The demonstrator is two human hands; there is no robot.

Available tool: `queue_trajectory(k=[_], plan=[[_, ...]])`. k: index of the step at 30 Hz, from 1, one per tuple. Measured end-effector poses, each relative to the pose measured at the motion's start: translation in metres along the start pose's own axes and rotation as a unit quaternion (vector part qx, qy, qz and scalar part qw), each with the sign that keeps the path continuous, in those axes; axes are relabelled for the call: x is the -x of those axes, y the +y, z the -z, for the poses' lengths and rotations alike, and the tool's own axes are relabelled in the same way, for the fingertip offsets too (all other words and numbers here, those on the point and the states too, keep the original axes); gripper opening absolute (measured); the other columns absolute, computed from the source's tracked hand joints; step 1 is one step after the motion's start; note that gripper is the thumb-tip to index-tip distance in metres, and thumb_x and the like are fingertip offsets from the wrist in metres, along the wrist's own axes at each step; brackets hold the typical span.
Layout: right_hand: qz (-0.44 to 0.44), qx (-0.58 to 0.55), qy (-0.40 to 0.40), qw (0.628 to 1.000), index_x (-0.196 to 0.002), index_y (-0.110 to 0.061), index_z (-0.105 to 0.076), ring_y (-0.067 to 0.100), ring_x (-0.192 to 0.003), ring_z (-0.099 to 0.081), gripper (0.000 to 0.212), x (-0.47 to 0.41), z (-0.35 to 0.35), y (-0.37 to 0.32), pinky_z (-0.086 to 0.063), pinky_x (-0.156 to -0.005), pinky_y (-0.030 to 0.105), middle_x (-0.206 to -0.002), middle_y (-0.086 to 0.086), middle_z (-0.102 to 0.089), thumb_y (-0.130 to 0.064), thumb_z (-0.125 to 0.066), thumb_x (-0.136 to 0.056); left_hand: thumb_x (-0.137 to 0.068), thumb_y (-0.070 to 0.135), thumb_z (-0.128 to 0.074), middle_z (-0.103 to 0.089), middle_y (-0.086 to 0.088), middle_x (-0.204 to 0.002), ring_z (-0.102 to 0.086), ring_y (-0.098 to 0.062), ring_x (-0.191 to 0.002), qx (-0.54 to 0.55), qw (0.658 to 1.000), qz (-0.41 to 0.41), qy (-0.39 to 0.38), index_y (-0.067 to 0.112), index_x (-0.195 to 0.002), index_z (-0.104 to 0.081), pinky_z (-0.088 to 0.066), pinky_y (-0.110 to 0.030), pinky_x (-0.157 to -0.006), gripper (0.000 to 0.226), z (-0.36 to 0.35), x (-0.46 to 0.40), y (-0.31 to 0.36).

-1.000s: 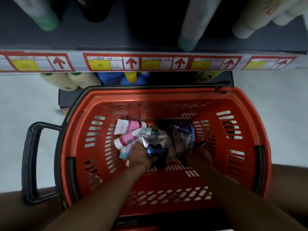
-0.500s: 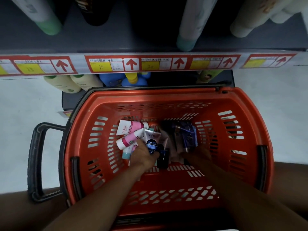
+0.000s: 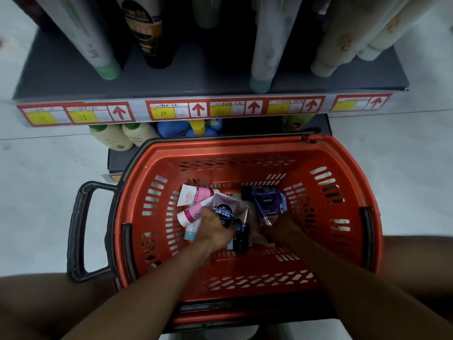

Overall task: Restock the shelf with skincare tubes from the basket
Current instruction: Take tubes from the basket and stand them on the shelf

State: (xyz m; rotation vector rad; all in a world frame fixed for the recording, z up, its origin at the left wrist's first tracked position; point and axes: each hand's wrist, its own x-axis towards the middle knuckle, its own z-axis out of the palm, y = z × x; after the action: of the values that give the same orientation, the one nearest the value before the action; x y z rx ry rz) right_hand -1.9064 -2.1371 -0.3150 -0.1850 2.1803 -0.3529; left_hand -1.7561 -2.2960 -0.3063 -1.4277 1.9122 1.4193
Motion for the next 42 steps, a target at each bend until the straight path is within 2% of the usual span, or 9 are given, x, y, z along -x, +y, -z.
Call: queue_trajectory(k=[4,8,12,17,26,30,33,37,42], plan=[[0.027,-0.066,0.021,0.997,-0.094,-0.013,-0.071,0.018,-0.065,-0.073,0.04,0.014,0.002,-0.004,-0.062,-0.064,0.042,-0.078,0.005,-0.075,-0.031,-0.092,-0.066,-0.085,0.03,-0.08,-0.061,-0.007,-0.114,-0.065,-0.027,-0.101,-0.013,0.998,-0.043,0.054,0.017,-0.121,-0.025,-0.051,-0.034,-0.074,0.067,0.008,0.014,0.006],[0.09,-0.054,0.089,0.99,-0.098,-0.02,-0.07,0.011,-0.07,-0.069,0.056,0.036,0.011,-0.014,-0.055,-0.061,0.028,-0.082,-0.004,-0.074,-0.059,-0.087,-0.062,-0.089,0.027,-0.077,-0.062,-0.01,-0.112,-0.068,-0.029,-0.098,0.016,0.994,-0.077,0.078,0.017,-0.116,-0.023,-0.058,-0.04,-0.077,0.061,0.017,0.035,0.013],[0.15,-0.064,0.139,0.977,-0.095,-0.026,-0.067,0.007,-0.067,-0.066,0.074,0.069,0.022,-0.028,-0.051,-0.058,0.026,-0.077,-0.01,-0.07,-0.088,-0.063,-0.055,-0.093,0.031,-0.073,-0.061,-0.01,-0.116,-0.065,-0.027,-0.102,0.052,0.986,-0.123,0.103,0.014,-0.118,-0.024,-0.058,-0.044,-0.087,0.058,0.025,0.059,0.018],[0.197,-0.113,0.187,0.956,-0.101,-0.016,-0.054,0.009,-0.07,-0.059,0.05,0.113,0.034,-0.05,-0.038,-0.054,0.021,-0.084,-0.006,-0.064,-0.05,-0.082,-0.076,-0.093,0.033,-0.073,-0.063,-0.009,-0.112,-0.067,-0.026,-0.099,0.077,0.971,-0.177,0.142,0.015,-0.115,-0.027,-0.056,-0.044,-0.084,0.053,0.033,0.093,0.023],[0.236,-0.143,0.208,0.938,-0.102,-0.022,-0.05,0.007,-0.075,-0.059,0.046,0.162,0.041,-0.063,-0.041,-0.056,0.024,-0.089,-0.006,-0.062,-0.036,-0.082,-0.072,-0.089,0.026,-0.073,-0.061,-0.001,-0.11,-0.065,-0.017,-0.102,0.12,0.938,-0.255,0.201,0.033,-0.119,-0.027,-0.056,-0.038,-0.086,0.056,0.051,0.146,0.029],[0.243,-0.151,0.208,0.935,-0.102,-0.022,-0.05,0.012,-0.08,-0.062,0.05,0.174,0.045,-0.061,-0.05,-0.064,0.032,-0.092,-0.003,-0.064,-0.03,-0.084,-0.067,-0.086,0.018,-0.076,-0.065,0.003,-0.104,-0.066,-0.004,-0.09,0.128,0.93,-0.265,0.219,0.032,-0.122,-0.029,-0.049,-0.012,-0.069,0.06,0.06,0.166,0.031],[0.253,-0.167,0.205,0.931,-0.107,-0.021,-0.049,0.007,-0.078,-0.063,0.053,0.184,0.047,-0.061,-0.054,-0.069,0.031,-0.091,-0.007,-0.064,-0.031,-0.087,-0.071,-0.085,0.017,-0.081,-0.068,0.012,-0.101,-0.066,0.007,-0.084,0.128,0.919,-0.285,0.239,0.032,-0.122,-0.037,-0.049,-0.007,-0.067,0.06,0.065,0.181,0.03],[0.267,-0.196,0.228,0.915,-0.11,-0.024,-0.05,0.01,-0.085,-0.065,0.06,0.198,0.049,-0.063,-0.055,-0.073,0.031,-0.095,-0.009,-0.064,-0.042,-0.09,-0.069,-0.079,0.031,-0.088,-0.068,0.015,-0.102,-0.069,0.001,-0.089,0.129,0.911,-0.288,0.266,0.037,-0.121,-0.044,-0.062,-0.029,-0.078,0.061,0.071,0.197,0.026],[0.297,-0.173,0.285,0.895,-0.113,-0.031,-0.052,0.013,-0.088,-0.063,0.06,0.217,0.056,-0.067,-0.052,-0.071,0.029,-0.096,-0.01,-0.065,-0.053,-0.087,-0.069,-0.076,0.035,-0.091,-0.068,0.015,-0.105,-0.068,-0.001,-0.093,0.124,0.896,-0.294,0.308,0.032,-0.127,-0.049,-0.052,-0.009,-0.073,0.066,0.079,0.218,0.028]])
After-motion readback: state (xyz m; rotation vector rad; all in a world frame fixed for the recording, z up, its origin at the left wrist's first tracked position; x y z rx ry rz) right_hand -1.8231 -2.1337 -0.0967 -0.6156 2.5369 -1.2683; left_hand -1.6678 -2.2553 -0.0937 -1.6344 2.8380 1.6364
